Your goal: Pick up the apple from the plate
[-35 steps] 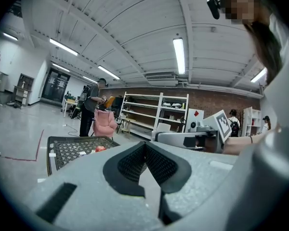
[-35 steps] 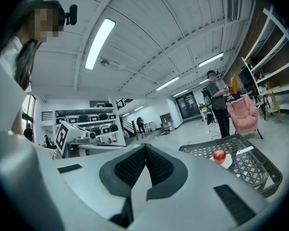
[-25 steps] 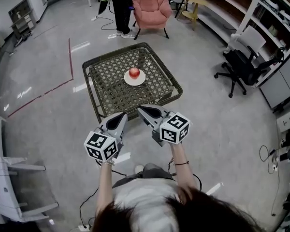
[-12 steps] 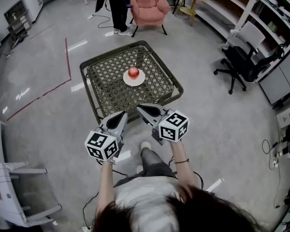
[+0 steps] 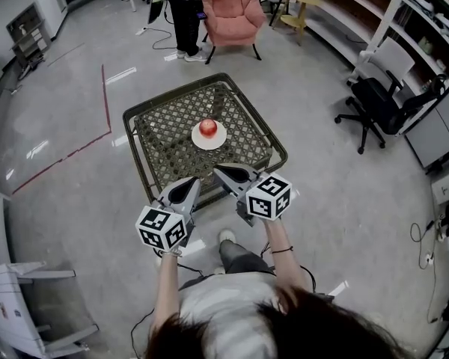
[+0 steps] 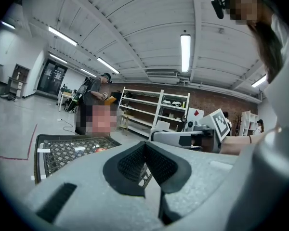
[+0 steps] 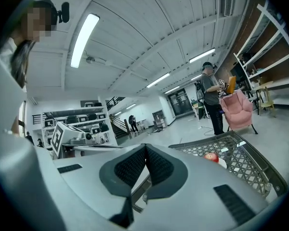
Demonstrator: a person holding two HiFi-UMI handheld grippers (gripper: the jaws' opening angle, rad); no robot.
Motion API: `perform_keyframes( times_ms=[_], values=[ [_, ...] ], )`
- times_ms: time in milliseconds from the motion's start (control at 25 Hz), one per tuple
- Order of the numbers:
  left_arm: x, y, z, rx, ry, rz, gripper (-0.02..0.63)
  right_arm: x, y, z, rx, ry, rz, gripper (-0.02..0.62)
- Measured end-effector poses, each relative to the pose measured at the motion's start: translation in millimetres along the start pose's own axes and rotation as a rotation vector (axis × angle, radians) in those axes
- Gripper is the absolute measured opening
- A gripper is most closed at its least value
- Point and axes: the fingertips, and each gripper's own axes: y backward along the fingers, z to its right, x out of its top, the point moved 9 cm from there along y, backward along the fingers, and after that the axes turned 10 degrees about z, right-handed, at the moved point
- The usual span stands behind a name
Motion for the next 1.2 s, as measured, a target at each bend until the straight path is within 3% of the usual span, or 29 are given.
perform_keyframes(
  times_ms=[720, 1200],
  values=[
    [0, -75, -44, 0.069, 0.025, -0.009, 0.011, 21, -45, 87, 0.056, -0.013, -0.045, 0.009],
    [-6, -106, -71, 0.081, 0.019, -0.034, 0.011, 15, -67, 125, 0.038, -0.05, -0.071, 0.009]
  ],
)
